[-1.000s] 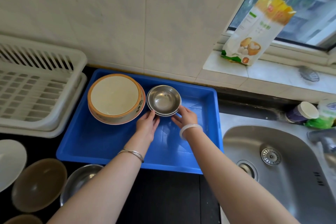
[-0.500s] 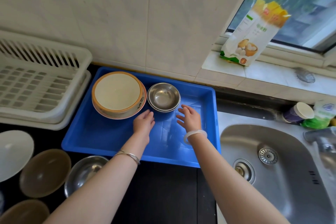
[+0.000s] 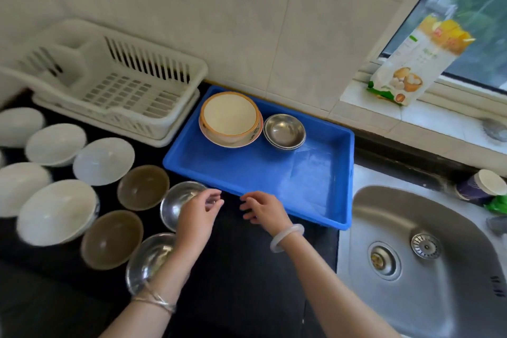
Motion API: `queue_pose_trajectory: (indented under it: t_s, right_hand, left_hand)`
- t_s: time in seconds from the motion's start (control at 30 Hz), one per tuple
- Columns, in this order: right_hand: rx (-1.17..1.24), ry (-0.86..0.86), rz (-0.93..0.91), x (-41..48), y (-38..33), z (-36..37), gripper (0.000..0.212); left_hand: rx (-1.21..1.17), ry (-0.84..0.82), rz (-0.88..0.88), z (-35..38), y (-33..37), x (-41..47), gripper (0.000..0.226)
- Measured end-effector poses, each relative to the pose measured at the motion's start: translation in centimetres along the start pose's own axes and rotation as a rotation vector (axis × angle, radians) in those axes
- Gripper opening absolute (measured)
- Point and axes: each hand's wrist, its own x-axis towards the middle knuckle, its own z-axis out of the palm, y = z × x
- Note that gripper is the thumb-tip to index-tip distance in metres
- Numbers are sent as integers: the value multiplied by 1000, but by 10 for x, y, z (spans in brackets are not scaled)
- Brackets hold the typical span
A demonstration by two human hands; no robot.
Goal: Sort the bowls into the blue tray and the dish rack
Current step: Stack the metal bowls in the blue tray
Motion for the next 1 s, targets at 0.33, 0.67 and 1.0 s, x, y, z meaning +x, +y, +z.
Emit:
queue_pose_trajectory:
  t_s: [0.33, 0.67, 1.0]
  right_hand:
    - [-235, -24, 56, 19, -3, 80, 31]
    - [-73, 119, 69, 15, -4, 80, 14]
    - [-51, 18, -38, -31, -14, 69, 11]
  left_hand:
    - [250, 396, -255, -49, -72, -90, 24]
    - [-141, 521, -512, -55, -110, -110, 25]
    - [-394, 353, -524, -48, -115, -96, 13]
